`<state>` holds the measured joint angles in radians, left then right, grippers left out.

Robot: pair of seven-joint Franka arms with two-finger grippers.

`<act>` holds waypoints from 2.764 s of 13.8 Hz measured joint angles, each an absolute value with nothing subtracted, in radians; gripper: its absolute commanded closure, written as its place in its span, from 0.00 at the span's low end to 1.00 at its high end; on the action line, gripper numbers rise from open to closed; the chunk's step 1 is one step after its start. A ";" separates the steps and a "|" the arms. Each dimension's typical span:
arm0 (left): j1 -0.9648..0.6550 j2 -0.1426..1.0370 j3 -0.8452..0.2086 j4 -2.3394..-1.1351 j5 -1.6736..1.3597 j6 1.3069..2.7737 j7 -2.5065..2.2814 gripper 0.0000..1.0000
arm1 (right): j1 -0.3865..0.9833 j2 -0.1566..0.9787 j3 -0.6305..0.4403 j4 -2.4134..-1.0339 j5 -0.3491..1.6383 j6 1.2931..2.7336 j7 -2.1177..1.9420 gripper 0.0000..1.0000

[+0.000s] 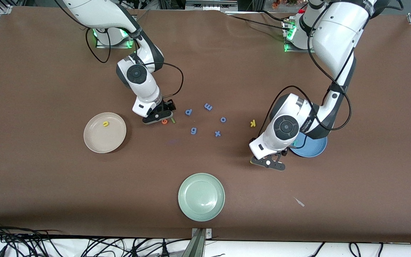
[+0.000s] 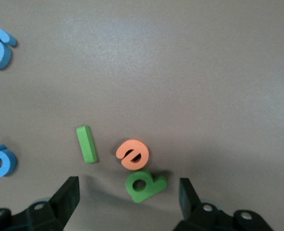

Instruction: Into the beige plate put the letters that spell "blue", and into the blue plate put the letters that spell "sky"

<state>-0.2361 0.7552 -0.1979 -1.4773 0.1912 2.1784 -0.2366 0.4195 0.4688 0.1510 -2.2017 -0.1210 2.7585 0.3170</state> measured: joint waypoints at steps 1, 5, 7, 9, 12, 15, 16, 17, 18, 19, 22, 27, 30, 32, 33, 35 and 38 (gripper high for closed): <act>-0.236 0.773 -0.197 -1.476 0.191 2.219 -0.220 0.00 | 0.419 0.477 0.150 -2.207 -0.121 2.779 0.300 0.09; -0.236 0.833 -0.198 -1.458 0.191 2.352 -0.167 0.00 | 0.419 0.485 0.145 -2.216 -0.122 2.803 0.293 0.35; -0.238 0.850 -0.198 -1.455 0.191 2.361 -0.162 0.01 | 0.418 0.484 0.140 -2.218 -0.122 2.803 0.292 0.51; -0.243 0.862 -0.199 -1.454 0.191 2.361 -0.158 0.14 | 0.416 0.478 0.138 -2.219 -0.122 2.805 0.292 0.65; -0.252 0.871 -0.200 -1.453 0.191 2.370 -0.153 0.46 | 0.415 0.465 0.136 -2.224 -0.122 2.804 0.292 0.72; -0.252 0.876 -0.199 -1.450 0.191 2.378 -0.152 0.56 | 0.412 0.459 0.119 -2.224 -0.122 2.786 0.279 0.72; -0.252 0.877 -0.199 -1.449 0.191 2.378 -0.151 0.66 | 0.411 0.448 0.108 -2.220 -0.122 2.751 0.258 0.72; -0.252 0.878 -0.199 -1.448 0.191 2.380 -0.151 0.79 | 0.409 0.432 0.090 -2.212 -0.122 2.701 0.222 0.72; -0.252 0.879 -0.199 -1.448 0.191 2.385 -0.151 0.87 | 0.407 0.410 0.063 -2.199 -0.122 2.642 0.168 0.72; -0.251 0.880 -0.199 -1.447 0.191 2.389 -0.151 0.89 | 0.402 0.389 0.033 -2.185 -0.120 2.589 0.103 0.72; -0.244 0.879 -0.197 -1.433 0.191 2.394 -0.151 0.89 | 0.374 0.345 -0.056 -2.160 -0.113 2.498 -0.111 0.60; -0.211 0.801 -0.195 -1.407 0.191 2.225 -0.147 0.89 | 0.332 0.350 -0.098 -2.160 -0.011 2.488 -0.259 0.14; -0.199 0.717 -0.184 -1.415 0.198 2.010 -0.093 0.86 | 0.339 0.350 -0.017 -2.159 0.048 2.488 -0.171 0.14; -0.157 0.663 -0.178 -1.461 0.214 1.947 -0.021 0.67 | 0.350 0.350 0.060 -2.151 0.050 2.489 -0.025 0.14; -0.125 0.634 -0.178 -1.507 0.214 1.944 0.007 0.48 | 0.358 0.352 0.089 -2.146 0.050 2.492 0.036 0.14; -0.080 0.569 -0.179 -1.617 0.214 1.955 0.034 0.00 | 0.375 0.366 0.120 -2.144 0.050 2.527 0.098 0.14; -0.074 0.491 -0.184 -1.733 0.214 1.985 0.035 0.00 | 0.403 0.426 0.124 -2.143 0.050 2.644 0.107 0.14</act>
<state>-0.0743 0.4914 -0.1841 -1.7330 0.2143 1.9852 0.0350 0.4026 0.4258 0.1241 -2.1434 0.0499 2.6435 0.1067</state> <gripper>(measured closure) 0.366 0.141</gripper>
